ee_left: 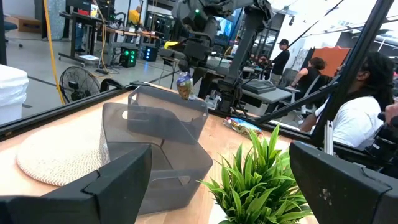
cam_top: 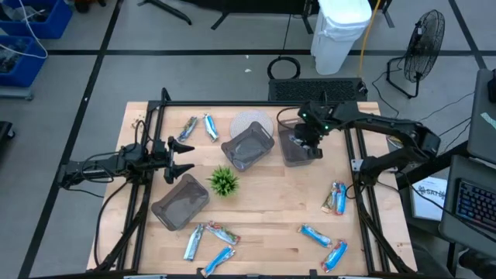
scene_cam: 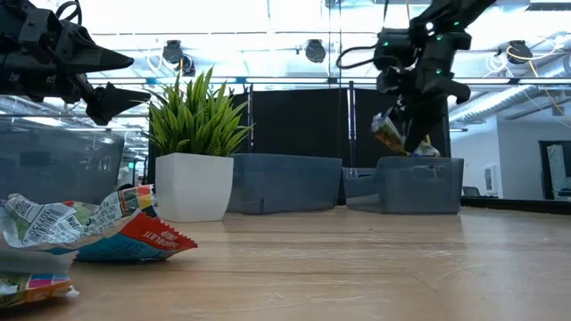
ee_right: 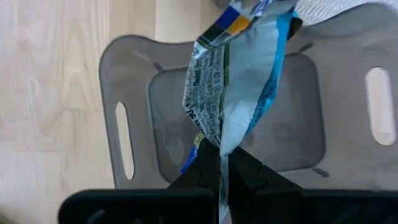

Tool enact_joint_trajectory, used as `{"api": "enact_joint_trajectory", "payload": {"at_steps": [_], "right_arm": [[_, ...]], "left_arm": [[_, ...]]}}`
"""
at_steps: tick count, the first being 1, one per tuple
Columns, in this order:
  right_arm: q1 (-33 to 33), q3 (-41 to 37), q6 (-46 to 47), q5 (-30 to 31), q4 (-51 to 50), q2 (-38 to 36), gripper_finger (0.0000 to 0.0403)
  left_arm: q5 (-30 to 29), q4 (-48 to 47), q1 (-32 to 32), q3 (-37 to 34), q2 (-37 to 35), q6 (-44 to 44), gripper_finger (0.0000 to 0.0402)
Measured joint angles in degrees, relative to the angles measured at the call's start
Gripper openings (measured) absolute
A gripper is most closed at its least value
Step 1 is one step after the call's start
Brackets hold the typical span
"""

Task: Pick and place Granola Bars by type
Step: Put the blue granola bar into the top right black bin

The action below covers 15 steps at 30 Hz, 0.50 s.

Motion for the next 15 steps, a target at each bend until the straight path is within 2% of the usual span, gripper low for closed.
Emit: {"api": "enact_joint_trajectory", "payload": {"at_steps": [9,15], "right_arm": [[3.7,1.8,0.1,2.5,-3.4,7.7,0.0],[4.9,1.8,0.1,2.8,-3.4,10.1,0.0]], "left_arm": [[0.0,0.0,0.0,0.0,0.0,0.0,0.0379],[0.0,0.0,0.0,0.0,0.0,0.0,0.0379]]}}
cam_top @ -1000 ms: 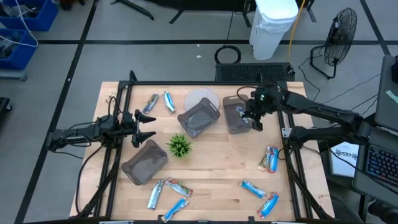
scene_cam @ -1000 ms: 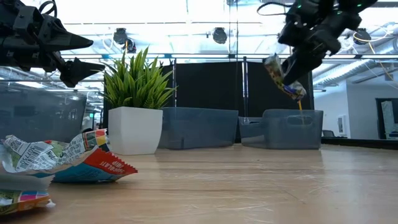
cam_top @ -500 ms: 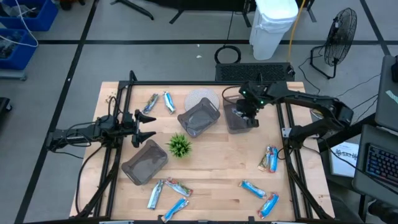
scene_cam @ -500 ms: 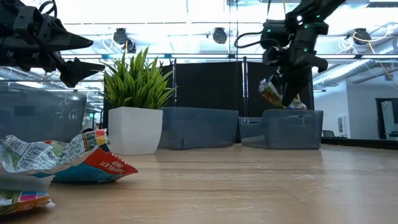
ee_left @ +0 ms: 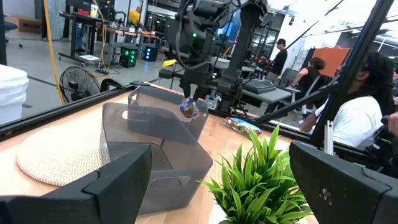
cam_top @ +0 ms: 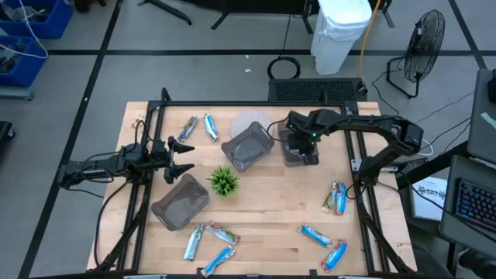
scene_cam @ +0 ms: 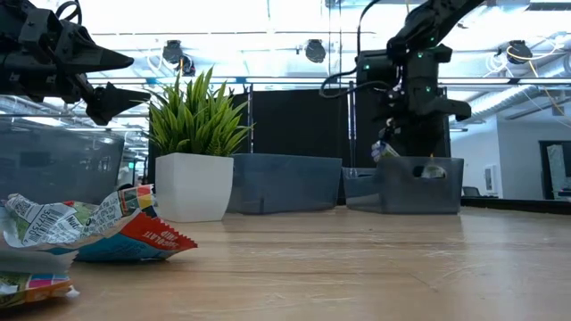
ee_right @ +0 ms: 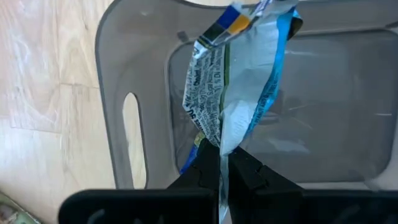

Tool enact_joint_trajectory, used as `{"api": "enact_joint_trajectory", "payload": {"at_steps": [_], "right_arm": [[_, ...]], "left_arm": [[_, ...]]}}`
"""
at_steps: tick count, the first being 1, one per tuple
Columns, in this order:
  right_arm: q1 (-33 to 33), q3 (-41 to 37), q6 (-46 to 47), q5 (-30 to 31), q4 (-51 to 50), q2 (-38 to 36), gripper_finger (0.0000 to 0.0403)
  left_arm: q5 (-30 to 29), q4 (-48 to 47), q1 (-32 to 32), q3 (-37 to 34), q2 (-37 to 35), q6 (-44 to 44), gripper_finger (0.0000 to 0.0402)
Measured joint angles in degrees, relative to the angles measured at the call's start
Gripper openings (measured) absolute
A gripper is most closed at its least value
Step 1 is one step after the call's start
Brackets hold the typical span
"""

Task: Pick and place Granola Bars by type
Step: Put the blue granola bar into the top right black bin

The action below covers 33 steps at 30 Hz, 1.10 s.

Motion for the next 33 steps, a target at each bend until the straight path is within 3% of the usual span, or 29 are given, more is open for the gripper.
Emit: {"api": "enact_joint_trajectory", "payload": {"at_steps": [19,33], "right_arm": [[1.1,0.0,-2.5,2.7,0.1,6.9,0.0002],[1.1,0.0,-3.1,5.2,0.2,6.9,0.0122]], "left_arm": [[0.0,0.0,0.0,0.0,0.0,0.0,0.0379],[0.0,0.0,0.0,0.0,0.0,0.0,0.0379]]}}
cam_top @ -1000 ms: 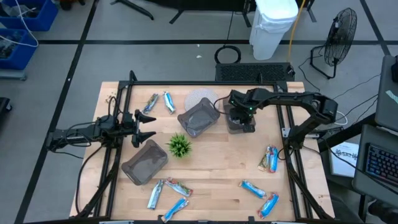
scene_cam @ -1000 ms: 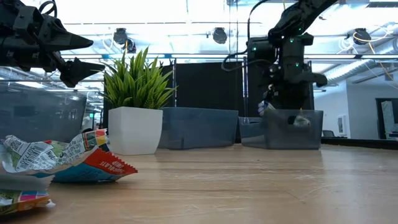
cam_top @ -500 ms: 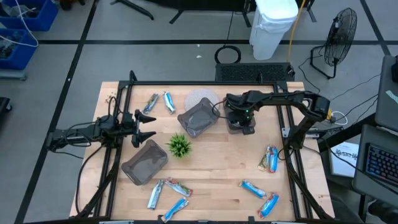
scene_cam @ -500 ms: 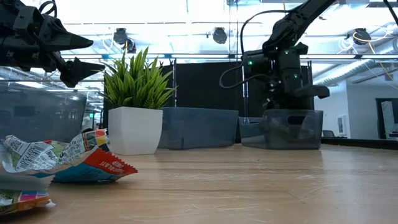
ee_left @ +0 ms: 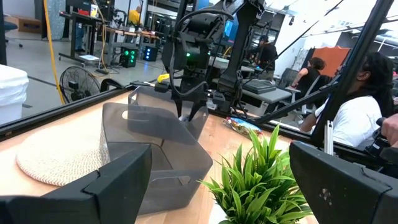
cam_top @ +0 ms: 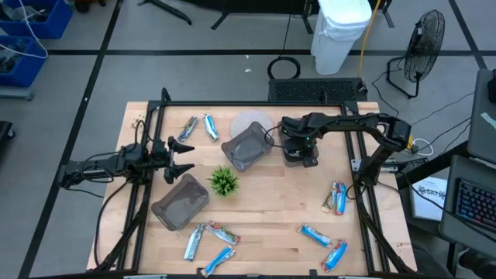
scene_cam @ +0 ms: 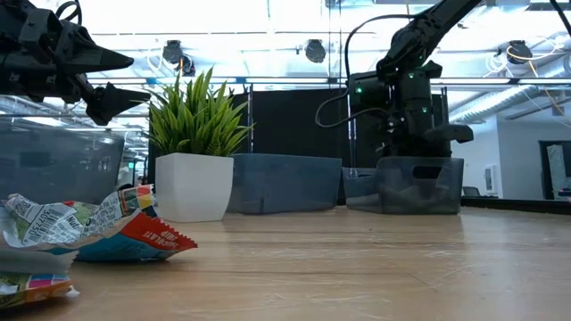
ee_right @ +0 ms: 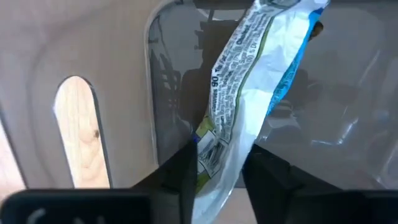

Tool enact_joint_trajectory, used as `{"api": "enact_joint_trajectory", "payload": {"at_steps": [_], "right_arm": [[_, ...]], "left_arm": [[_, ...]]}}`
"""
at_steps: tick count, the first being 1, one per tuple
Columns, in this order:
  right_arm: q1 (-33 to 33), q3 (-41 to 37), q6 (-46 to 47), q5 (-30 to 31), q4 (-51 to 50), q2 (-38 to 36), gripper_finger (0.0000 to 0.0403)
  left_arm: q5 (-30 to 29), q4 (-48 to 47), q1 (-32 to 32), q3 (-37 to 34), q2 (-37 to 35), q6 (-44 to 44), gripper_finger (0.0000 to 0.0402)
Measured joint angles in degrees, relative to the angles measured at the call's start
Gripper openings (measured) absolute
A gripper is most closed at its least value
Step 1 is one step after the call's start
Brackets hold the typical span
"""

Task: Pick and place Granola Bars by type
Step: Put the blue granola bar into the top right black bin, then put the yellow granola bar into the top left black bin

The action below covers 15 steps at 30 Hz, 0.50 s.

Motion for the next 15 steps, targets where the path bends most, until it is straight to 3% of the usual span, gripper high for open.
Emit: {"api": "enact_joint_trajectory", "payload": {"at_steps": [7,15], "right_arm": [[0.0,0.0,0.1,2.2,0.1,-0.3,0.018],[0.0,0.0,0.0,2.1,1.8,-3.6,0.0218]], "left_arm": [[0.0,0.0,0.0,0.0,0.0,0.0,0.0379],[0.0,0.0,0.0,0.0,0.0,0.0,0.0379]]}}
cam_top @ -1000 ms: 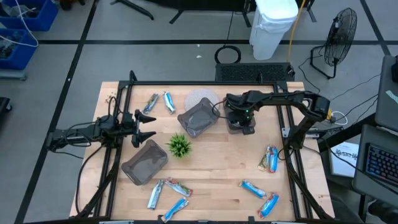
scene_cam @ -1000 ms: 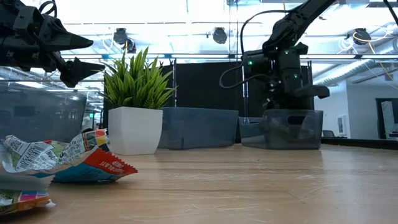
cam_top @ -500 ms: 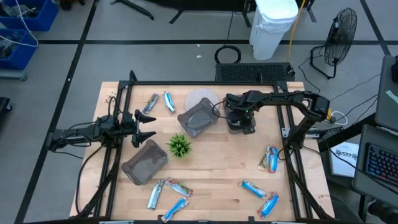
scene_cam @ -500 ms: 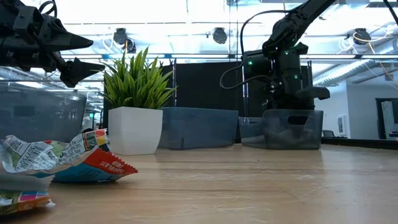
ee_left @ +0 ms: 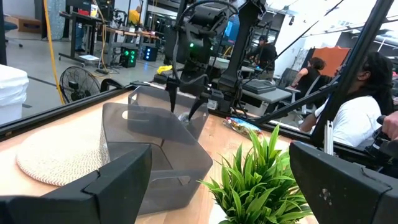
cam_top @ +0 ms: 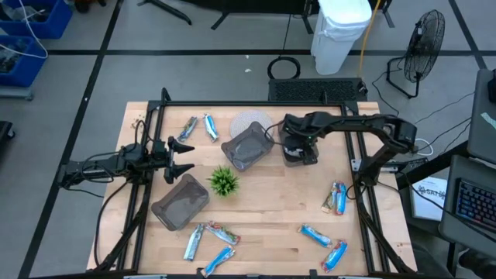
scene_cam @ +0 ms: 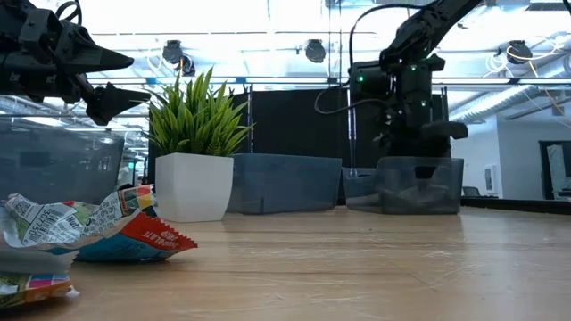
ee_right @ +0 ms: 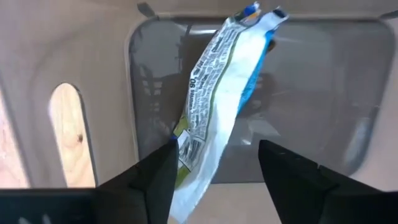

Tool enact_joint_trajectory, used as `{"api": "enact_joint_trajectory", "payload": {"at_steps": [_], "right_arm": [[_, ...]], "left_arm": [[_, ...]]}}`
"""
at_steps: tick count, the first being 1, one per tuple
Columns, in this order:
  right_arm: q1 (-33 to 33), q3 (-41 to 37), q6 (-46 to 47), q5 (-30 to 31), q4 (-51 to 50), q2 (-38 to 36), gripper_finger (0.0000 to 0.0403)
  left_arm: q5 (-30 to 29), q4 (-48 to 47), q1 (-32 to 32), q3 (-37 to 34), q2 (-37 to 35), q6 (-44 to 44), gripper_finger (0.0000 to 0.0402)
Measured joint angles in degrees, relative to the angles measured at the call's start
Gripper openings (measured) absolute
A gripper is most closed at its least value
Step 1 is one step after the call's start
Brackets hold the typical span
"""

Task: Pick and place Granola Bars by type
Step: Put the yellow granola bar into the top left black bin

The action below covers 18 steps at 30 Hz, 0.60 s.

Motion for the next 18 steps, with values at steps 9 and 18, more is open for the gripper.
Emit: {"api": "enact_joint_trajectory", "payload": {"at_steps": [9,18], "right_arm": [[1.1,1.0,2.0,2.9,0.7,-5.7,0.0237],[3.1,7.3,8.8,3.1,0.7,-11.4,0.024]], "left_arm": [[0.0,0.0,0.0,0.0,0.0,0.0,0.0379],[0.0,0.0,0.0,0.0,0.0,0.0,0.0379]]}}
